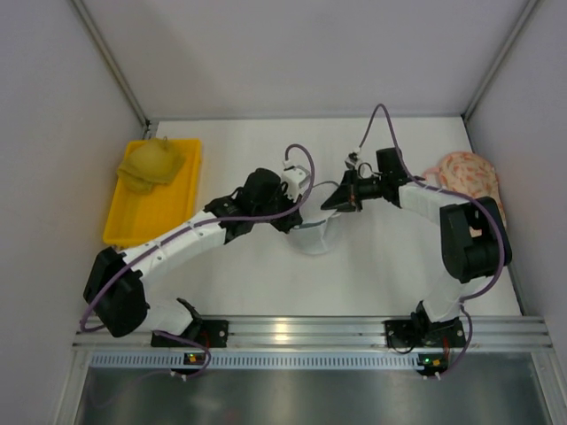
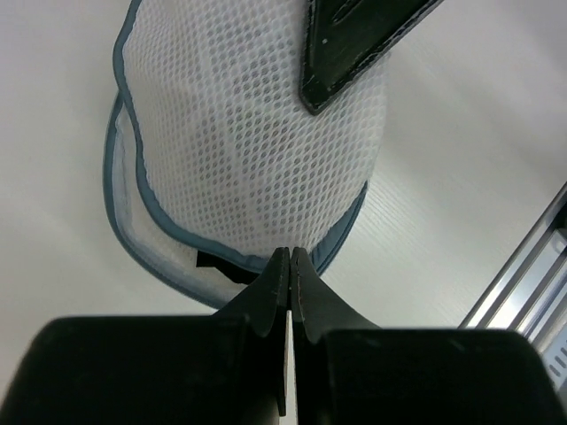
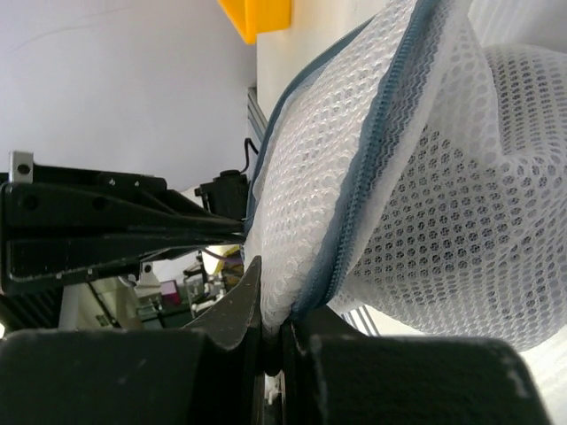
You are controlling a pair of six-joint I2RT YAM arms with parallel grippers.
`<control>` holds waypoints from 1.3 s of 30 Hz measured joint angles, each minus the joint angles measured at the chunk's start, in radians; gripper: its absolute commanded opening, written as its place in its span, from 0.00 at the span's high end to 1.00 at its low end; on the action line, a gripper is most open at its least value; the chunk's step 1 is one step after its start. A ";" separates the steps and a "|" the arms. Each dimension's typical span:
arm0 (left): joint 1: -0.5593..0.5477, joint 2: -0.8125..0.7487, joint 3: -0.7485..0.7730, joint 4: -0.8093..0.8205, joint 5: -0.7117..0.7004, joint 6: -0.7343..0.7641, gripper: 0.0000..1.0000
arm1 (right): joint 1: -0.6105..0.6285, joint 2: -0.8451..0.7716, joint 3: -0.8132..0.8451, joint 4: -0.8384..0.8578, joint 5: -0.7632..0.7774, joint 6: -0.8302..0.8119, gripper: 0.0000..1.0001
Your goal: Place the bra in the laundry bag and zip it closed
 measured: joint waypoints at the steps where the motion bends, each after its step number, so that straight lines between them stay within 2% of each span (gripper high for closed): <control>1: 0.014 0.000 -0.004 0.000 0.014 -0.019 1.00 | -0.005 -0.001 0.000 -0.005 0.000 -0.009 1.00; 2: 0.025 0.000 -0.007 0.000 0.024 -0.034 1.00 | -0.010 -0.002 0.000 -0.012 0.000 -0.024 0.97; 3: 0.033 0.000 -0.010 0.000 0.032 -0.047 1.00 | -0.013 -0.002 0.000 -0.018 0.000 -0.034 0.89; 4: 0.041 0.000 -0.012 -0.001 0.042 -0.061 1.00 | -0.014 -0.003 0.000 -0.031 -0.001 -0.050 0.73; 6: 0.052 -0.002 -0.013 -0.014 0.047 -0.072 1.00 | -0.019 -0.007 0.004 -0.093 0.003 -0.112 0.55; 7: 0.059 -0.005 -0.016 -0.023 0.051 -0.074 1.00 | -0.025 -0.010 0.008 -0.140 0.007 -0.152 0.42; 10: 0.079 -0.010 -0.019 -0.053 0.068 -0.076 1.00 | -0.055 -0.022 0.027 -0.277 0.035 -0.283 0.24; 17: 0.089 -0.010 -0.023 -0.056 0.105 -0.073 1.00 | -0.124 -0.106 0.168 -0.601 0.128 -0.618 0.24; 20: 0.091 -0.010 -0.023 -0.056 0.117 -0.078 1.00 | -0.142 -0.177 0.211 -0.658 0.177 -0.730 0.24; 25: 0.112 -0.010 -0.019 -0.047 0.124 -0.139 1.00 | -0.126 -0.361 0.212 -0.687 0.253 -0.817 0.24; 28: 0.126 -0.007 -0.016 -0.037 0.113 -0.196 1.00 | -0.055 -0.441 0.219 -0.686 0.338 -0.853 0.24; 30: 0.137 0.000 -0.008 -0.033 0.101 -0.222 1.00 | 0.035 -0.467 0.218 -0.685 0.398 -0.874 0.24; 35: 0.150 0.040 0.027 -0.018 0.047 -0.245 1.00 | 0.240 -0.455 0.217 -0.674 0.515 -0.909 0.28; 39: 0.159 0.051 0.033 -0.005 0.029 -0.282 1.00 | 0.326 -0.401 0.225 -0.658 0.603 -0.922 0.32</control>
